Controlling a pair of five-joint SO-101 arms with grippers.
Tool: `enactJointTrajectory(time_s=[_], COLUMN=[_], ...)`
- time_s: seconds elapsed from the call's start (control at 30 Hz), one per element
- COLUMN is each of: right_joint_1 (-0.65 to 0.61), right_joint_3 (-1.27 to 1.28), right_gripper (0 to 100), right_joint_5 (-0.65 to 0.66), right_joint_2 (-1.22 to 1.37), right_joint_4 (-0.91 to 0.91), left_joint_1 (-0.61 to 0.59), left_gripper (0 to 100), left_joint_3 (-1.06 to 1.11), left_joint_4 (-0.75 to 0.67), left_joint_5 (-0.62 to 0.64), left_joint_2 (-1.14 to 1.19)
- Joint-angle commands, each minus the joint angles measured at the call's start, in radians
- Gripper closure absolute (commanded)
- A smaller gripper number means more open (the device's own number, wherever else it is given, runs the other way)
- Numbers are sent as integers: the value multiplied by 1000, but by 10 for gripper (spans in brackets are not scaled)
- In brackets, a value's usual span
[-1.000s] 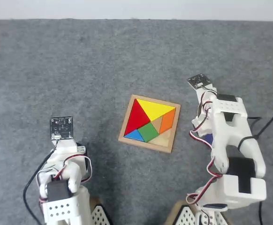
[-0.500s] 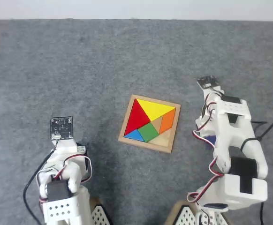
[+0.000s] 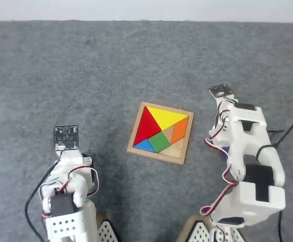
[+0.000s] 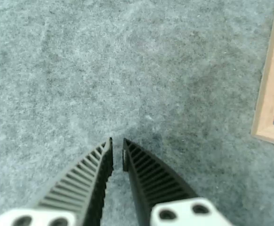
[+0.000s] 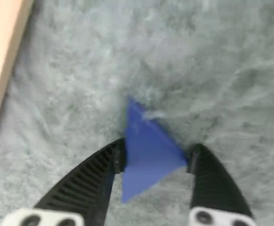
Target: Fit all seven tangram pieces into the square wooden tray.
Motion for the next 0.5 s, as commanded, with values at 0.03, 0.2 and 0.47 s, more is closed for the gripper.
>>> enactJointTrajectory(time_s=[0.03, 0.2, 0.47], right_joint_1=[-2, -1, -79], right_joint_3=[-12, -21, -213], right_gripper=[907, 898, 898], right_joint_5=[-12, -38, -276], right_joint_2=[8, 4, -148], right_joint_4=[12, 13, 269], left_joint_1=[6, 6, 6], left_gripper=[964, 964, 964], left_joint_3=[-5, -5, -5], left_joint_4=[3, 3, 3], left_joint_5=[-5, -5, -5], left_joint_2=[-17, -17, -17])
